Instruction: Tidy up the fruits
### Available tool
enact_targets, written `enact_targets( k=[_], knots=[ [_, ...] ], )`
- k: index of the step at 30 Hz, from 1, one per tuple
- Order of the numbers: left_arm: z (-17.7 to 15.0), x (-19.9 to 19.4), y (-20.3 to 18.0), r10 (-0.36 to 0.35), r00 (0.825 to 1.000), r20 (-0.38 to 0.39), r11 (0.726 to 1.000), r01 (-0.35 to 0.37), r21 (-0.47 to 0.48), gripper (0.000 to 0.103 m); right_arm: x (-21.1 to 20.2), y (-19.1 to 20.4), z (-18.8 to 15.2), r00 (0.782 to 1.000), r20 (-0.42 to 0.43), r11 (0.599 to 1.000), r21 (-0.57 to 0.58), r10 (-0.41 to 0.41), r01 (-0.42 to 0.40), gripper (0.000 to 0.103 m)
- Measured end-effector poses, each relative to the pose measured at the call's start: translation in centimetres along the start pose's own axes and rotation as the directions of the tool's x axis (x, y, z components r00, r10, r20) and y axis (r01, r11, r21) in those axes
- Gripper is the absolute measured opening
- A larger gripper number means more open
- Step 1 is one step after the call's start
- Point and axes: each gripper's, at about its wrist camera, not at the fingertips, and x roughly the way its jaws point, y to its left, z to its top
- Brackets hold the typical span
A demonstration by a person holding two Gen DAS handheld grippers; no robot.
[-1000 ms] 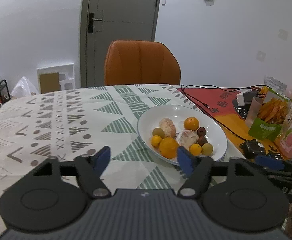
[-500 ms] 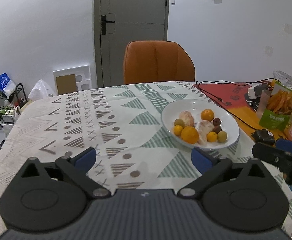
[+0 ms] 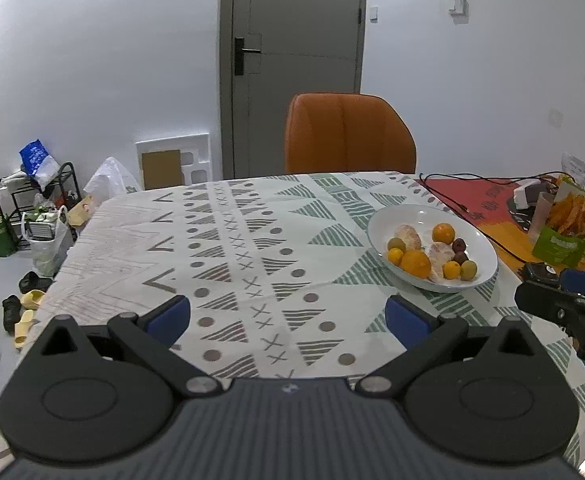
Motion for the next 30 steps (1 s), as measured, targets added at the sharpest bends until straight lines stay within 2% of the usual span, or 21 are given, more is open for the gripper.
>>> enact_targets(
  k=[13,30],
  knots=[
    [-1.6,-2.5,2.6,0.024,1.000,0.006,1.000,-0.024,-0.018,0.103,-0.9,3.0,0.0,0.999,-0.003,0.998,-0.046,0.038,-0.038,0.103],
    [-3.1,-3.4,4.2,0.035,0.999,-0.003,0.998,-0.036,-0.044,0.103,-1.1,4.8,-1.2,0.998,-0.023,0.996,-0.054,0.066,-0.067,0.103]
  ],
)
